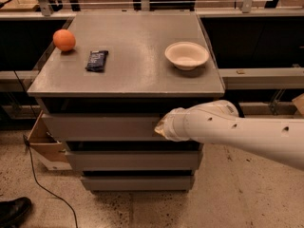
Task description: Close top drawer
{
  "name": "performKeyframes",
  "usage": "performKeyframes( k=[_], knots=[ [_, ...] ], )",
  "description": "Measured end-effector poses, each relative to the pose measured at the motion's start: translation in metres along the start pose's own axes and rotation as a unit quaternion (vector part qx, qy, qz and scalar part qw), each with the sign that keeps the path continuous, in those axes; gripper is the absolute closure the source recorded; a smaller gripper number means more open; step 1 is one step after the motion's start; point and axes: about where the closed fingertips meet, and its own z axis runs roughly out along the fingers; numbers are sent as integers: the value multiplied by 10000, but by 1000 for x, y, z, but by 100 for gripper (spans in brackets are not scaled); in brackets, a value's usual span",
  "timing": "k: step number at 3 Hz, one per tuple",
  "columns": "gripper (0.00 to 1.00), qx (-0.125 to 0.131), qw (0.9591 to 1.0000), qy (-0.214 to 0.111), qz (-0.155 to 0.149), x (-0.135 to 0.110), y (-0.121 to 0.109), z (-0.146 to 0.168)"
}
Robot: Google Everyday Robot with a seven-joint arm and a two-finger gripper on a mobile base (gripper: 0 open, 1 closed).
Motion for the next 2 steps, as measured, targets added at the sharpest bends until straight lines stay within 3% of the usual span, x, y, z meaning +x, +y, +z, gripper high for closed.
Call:
performKeyframes(
  k=[1,2],
  knots=[
    [100,-629,9978,-121,154,-4,39,-18],
    [100,-1094,9935,-229,202,3,77,-64]
  ],
)
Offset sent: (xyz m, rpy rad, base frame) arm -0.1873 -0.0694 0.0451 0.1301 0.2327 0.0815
